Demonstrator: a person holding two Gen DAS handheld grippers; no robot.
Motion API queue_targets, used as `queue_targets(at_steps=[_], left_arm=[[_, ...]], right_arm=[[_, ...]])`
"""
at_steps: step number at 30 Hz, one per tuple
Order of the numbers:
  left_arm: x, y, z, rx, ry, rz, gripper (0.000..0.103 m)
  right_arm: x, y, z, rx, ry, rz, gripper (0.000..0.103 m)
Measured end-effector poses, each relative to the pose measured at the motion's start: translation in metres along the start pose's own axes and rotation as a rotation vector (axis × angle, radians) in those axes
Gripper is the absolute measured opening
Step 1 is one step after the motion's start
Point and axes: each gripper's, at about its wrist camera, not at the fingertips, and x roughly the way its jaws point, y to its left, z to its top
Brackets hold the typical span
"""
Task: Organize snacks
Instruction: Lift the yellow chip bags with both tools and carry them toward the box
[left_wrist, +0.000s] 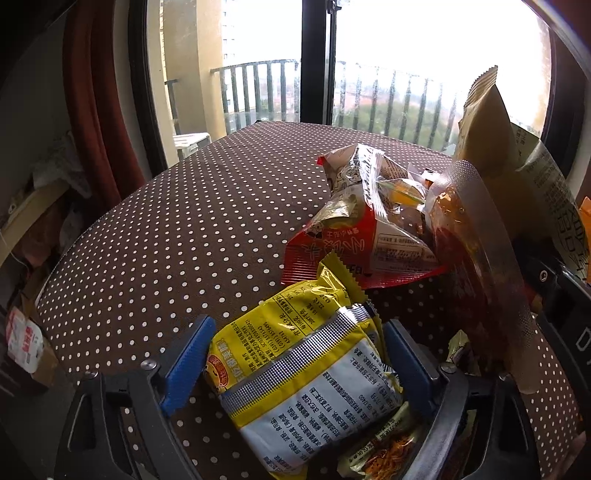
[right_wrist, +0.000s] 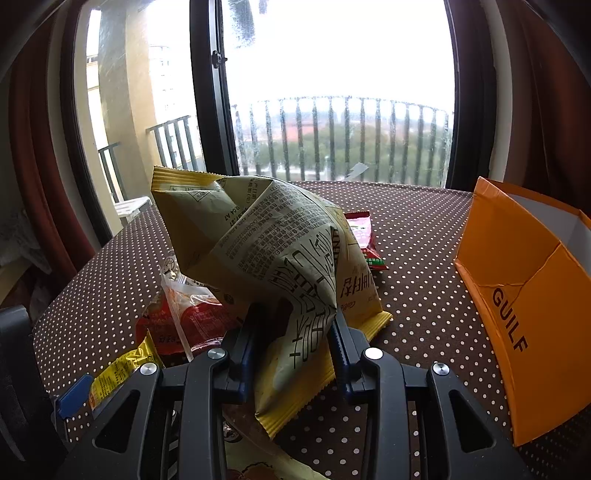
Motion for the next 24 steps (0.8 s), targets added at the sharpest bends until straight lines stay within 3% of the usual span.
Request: queue_targets(at_steps=[11, 24], left_arm=[[-0.003, -0.013, 0.011, -0.01, 0.003, -0.061, 0.081], [-0.037, -0.031, 0.043, 0.004, -0.103, -0.087, 0.081]], right_arm=[[-0.003, -0.001, 0.001, 0.001, -0.006, 0.003, 0.036], [-0.016, -0.009, 0.014, 0.023, -0.064, 0.009, 0.028]])
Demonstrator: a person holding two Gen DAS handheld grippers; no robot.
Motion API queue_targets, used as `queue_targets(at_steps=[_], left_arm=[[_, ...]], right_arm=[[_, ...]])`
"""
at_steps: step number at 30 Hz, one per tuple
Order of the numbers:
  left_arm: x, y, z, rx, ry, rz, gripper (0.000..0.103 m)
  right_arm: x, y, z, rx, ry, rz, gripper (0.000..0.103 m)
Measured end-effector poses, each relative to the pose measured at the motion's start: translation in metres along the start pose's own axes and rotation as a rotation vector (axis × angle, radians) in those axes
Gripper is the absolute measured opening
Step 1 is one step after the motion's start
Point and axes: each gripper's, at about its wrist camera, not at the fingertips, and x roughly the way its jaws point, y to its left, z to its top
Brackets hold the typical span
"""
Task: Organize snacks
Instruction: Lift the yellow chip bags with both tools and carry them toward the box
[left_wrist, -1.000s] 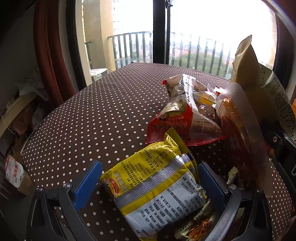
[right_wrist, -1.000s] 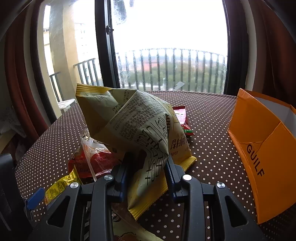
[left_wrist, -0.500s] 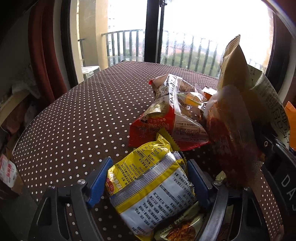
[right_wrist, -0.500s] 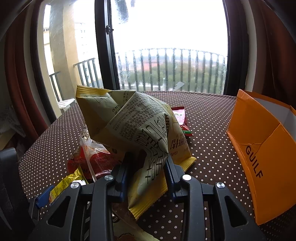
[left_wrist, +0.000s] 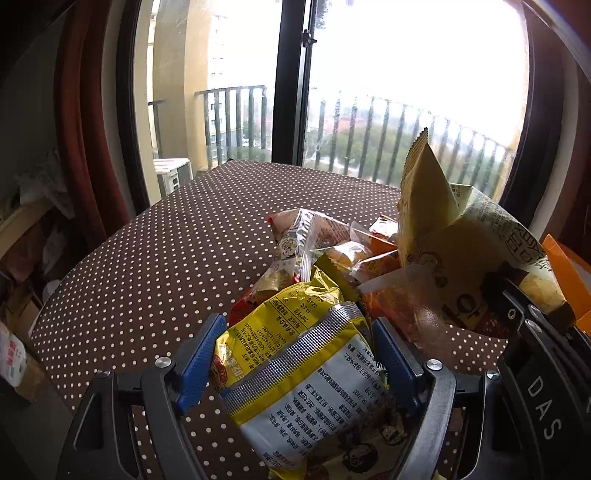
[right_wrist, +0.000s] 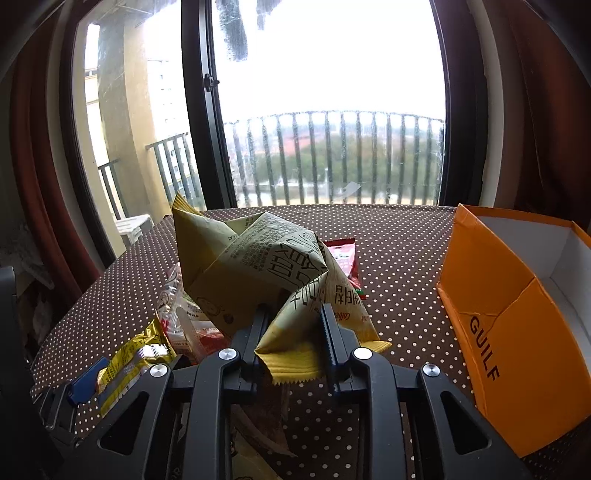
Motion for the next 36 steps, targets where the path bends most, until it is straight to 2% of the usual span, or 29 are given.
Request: queue_targets(at_steps=[21, 32, 36], left_arm=[[-0.056, -0.048, 0.035, 0.068, -0.142, -0.034, 0.081], [-0.096, -0.086, 0.035, 0.119, -0.215, -0.097, 0.081], [-0.108, -0.099, 0.031, 0.138, -0.237, -0.122, 0.081]], right_arm=[[-0.021, -0.021, 0.022, 0.065, -0.111, 0.01, 0.027], [-0.047, -0.045, 0.03, 0.095, -0.179, -0.015, 0.027], [-0.053, -0.05, 0.032, 0.109, -0.199, -0.027, 0.019]])
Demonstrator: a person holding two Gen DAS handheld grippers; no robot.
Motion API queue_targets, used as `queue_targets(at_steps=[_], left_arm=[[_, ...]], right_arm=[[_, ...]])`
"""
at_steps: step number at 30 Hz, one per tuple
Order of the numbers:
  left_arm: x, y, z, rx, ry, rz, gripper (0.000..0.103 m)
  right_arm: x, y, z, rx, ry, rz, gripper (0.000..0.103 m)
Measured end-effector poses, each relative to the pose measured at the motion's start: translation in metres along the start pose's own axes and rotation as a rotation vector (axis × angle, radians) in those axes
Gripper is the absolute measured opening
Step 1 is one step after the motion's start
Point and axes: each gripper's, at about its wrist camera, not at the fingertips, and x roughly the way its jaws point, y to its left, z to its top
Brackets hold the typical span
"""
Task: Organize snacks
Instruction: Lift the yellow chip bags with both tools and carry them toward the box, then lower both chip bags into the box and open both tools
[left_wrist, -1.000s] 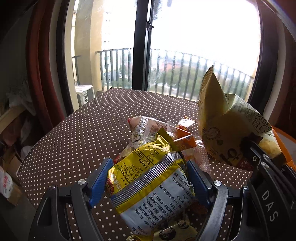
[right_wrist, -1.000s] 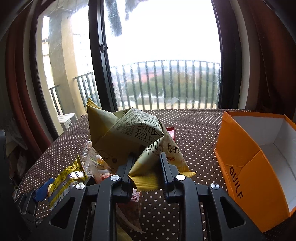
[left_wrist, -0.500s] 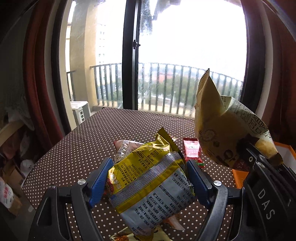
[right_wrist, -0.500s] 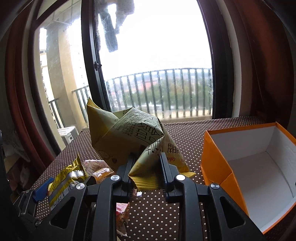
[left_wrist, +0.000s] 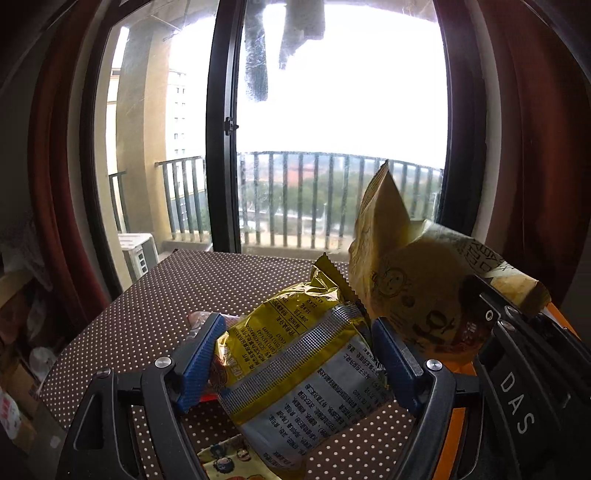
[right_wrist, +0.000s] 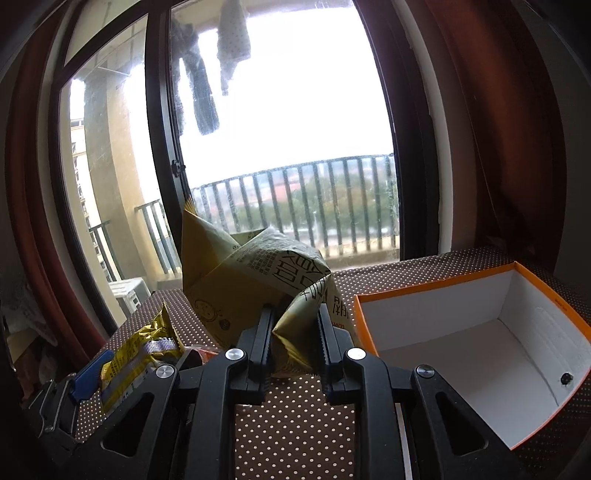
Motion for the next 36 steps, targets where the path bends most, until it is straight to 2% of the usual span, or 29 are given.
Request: queue_targets(at_steps=[7, 22, 26, 36], left_arm=[[0.0, -0.007, -0.003, 0.022, -0.003, -0.024, 0.081], [-0.023, -0.034, 0.008, 0.062, -0.089, -0.09, 0.081], [-0.022, -0.043, 0.005, 0.08, -0.09, -0.117, 0.081], [-0.018, -0.085, -0.001, 0.137, -0.061, -0.207, 0.081]], right_arm=[[0.0, -0.013, 0.002, 0.025, -0.006, -0.011, 0.015], [-0.014, -0.038, 0.022, 0.076, -0.087, -0.021, 0.015], [-0.023, -0.048, 0.021, 0.064, -0.127, -0.069, 0.012], [-0.029, -0.084, 0.021, 0.139, -0.119, -0.146, 0.011]])
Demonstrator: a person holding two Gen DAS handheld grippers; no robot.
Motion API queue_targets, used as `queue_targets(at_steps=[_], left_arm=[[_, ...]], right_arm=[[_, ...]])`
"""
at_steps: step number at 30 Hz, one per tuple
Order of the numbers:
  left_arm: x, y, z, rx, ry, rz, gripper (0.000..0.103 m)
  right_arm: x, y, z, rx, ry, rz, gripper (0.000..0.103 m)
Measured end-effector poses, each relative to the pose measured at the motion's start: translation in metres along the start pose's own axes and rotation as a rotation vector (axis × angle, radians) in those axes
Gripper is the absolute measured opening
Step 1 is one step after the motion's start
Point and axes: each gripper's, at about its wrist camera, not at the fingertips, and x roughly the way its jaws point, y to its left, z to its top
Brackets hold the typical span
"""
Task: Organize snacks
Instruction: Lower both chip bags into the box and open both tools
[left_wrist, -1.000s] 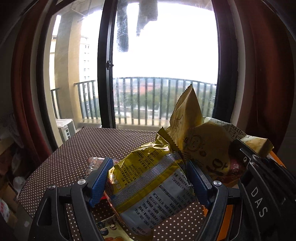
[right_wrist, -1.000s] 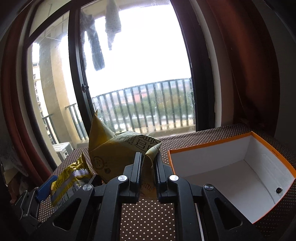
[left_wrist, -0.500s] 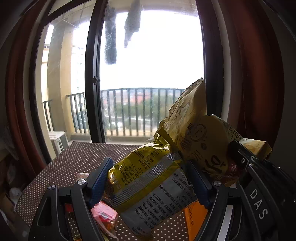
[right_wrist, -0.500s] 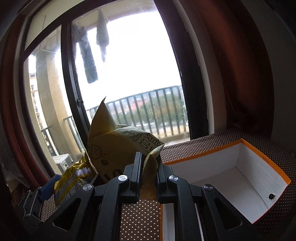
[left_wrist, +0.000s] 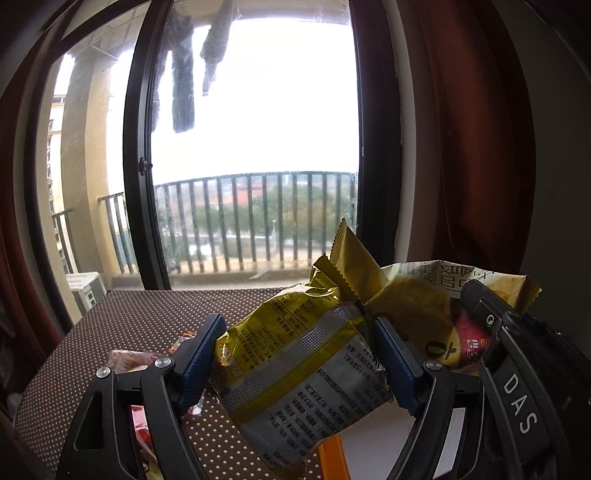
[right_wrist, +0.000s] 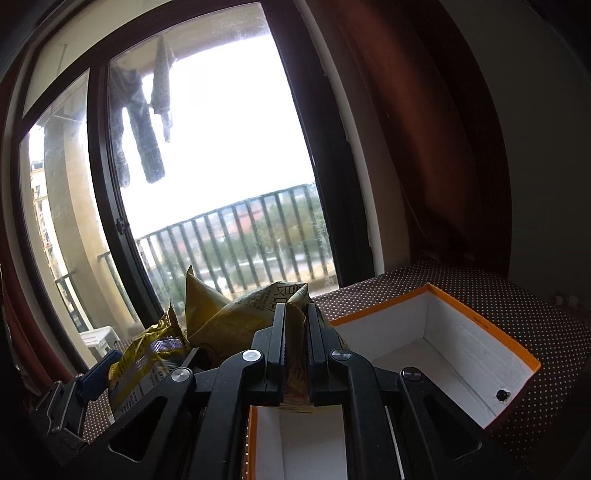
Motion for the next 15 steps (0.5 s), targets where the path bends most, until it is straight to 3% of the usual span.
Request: queue_targets(at_steps=[8, 15], left_arm=[[0.03, -0.029, -0.001, 0.03, 0.06, -0.084, 0.081], [0.067, -0.051, -0.008, 0.039, 0.167, -0.153, 0.082]], right_arm=[[0.009, -0.033, 0.005, 0.043, 0.012, -0.084, 0.01], [0.023, -0.069, 0.005, 0.075, 0.042, -0.166, 0.01]])
